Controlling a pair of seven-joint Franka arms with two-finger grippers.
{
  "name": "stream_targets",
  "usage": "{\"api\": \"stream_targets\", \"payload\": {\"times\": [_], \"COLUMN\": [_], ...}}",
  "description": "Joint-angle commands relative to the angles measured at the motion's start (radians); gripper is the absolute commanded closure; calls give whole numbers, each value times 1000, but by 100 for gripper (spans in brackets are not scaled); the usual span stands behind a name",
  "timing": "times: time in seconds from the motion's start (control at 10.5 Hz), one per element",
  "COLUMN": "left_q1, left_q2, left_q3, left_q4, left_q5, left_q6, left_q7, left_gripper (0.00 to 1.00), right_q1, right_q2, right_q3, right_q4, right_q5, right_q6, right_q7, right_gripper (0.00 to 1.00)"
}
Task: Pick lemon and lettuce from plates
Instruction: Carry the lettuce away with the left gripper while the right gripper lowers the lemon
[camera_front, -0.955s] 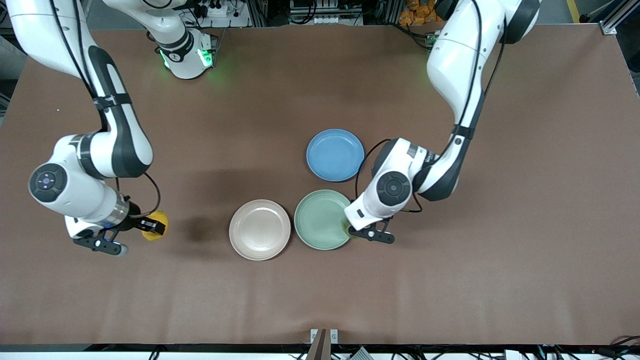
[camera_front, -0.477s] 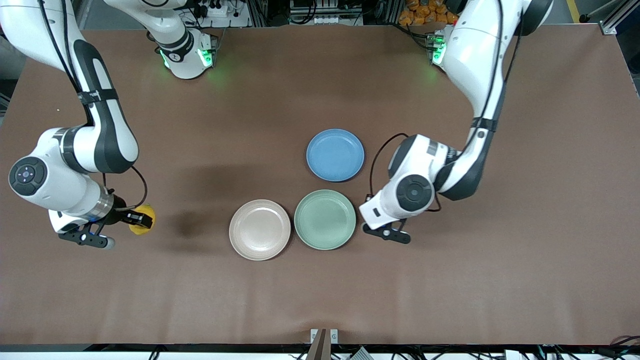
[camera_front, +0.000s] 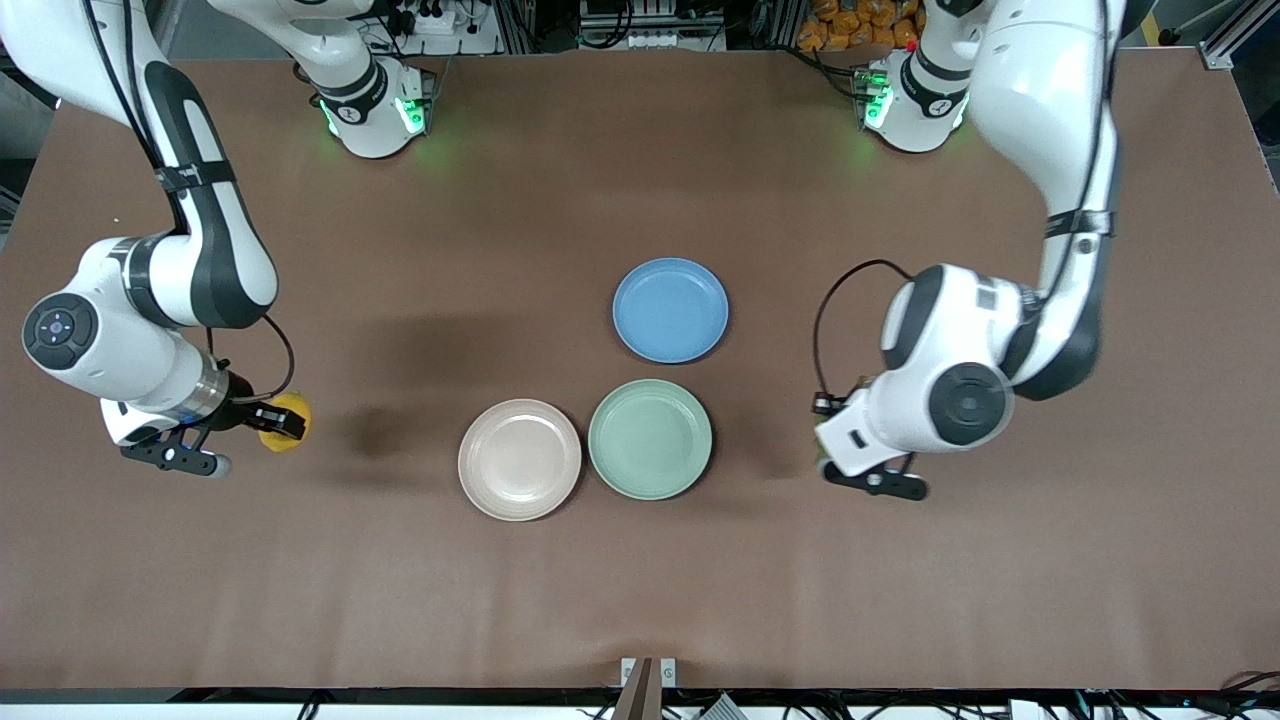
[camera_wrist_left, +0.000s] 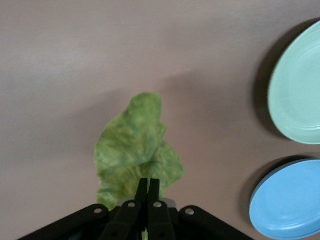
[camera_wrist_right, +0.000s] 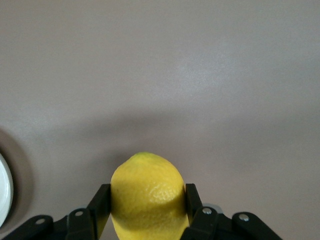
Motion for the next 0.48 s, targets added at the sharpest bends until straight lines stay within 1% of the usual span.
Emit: {"api": "stream_targets", "payload": {"times": [0.0,0.1,0.38], "left_q1": [41,60,110], "left_q2": [-34,-36,-34], "left_q3": [8,8,11], "left_q4": [-24,-24,-36], "left_q5": [93,95,113], "left_q6": [-63,-82,-116], "left_q7": [22,26,31], "left_gripper": [100,100,100], "right_q1": [-25,-30,-68], "right_q2": [-22,-18,4], "right_q3": [12,12,12], "right_q4": [-84,-108,-111], "right_q5": [-8,-8,-8], "right_q6": [122,167,196], "right_q7": [-22,-48,-121], "right_gripper": [100,100,100]}}
